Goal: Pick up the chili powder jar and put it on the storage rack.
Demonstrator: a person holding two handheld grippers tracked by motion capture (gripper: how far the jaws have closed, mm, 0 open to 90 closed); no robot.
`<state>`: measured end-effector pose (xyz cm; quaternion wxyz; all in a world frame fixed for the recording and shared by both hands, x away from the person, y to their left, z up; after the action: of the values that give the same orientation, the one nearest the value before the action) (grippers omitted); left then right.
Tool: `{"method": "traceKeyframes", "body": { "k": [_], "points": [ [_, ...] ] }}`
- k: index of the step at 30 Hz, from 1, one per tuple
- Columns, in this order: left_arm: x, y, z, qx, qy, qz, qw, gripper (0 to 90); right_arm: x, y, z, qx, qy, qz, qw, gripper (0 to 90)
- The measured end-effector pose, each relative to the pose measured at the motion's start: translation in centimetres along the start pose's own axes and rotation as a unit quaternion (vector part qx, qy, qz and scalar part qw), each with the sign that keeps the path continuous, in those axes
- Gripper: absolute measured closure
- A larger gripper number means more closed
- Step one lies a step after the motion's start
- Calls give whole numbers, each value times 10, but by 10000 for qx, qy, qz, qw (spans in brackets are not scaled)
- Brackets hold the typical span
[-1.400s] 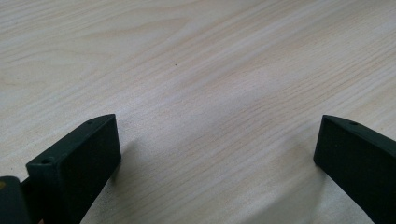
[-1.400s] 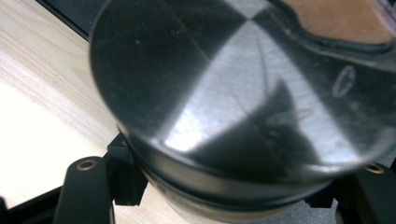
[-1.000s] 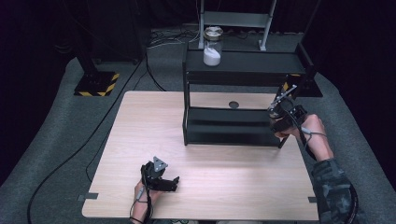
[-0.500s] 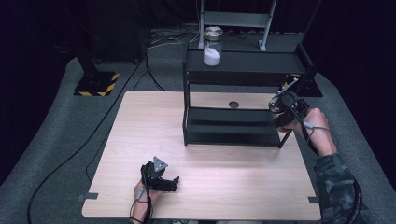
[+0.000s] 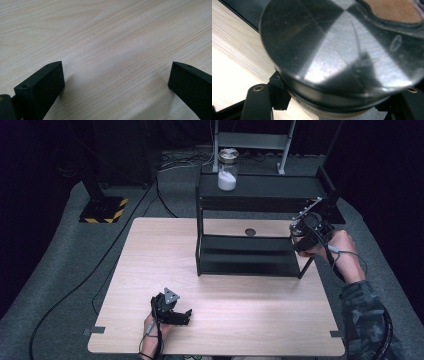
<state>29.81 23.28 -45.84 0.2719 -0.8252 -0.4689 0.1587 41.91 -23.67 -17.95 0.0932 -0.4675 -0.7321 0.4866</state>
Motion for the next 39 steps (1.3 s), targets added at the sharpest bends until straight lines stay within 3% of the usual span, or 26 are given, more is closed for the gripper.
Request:
{"method": "traceKeyframes", "body": {
  "k": [39],
  "points": [
    [0,0,0,-2,-4,-2,10000,2,-9,-41,-35,57,-230,327,9992,310]
  ]
}}
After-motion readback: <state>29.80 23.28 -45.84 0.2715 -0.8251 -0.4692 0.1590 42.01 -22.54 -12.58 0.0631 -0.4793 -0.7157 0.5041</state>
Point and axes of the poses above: each handheld gripper's, and its own axes: y roughly forward along the jaws, z roughly out of its underside, x roughly to its left, the point moved 3 cm from there along y, roughly forward along the jaws, and after that the axes turned 7 degrees about -x, right-handed, at the moved point
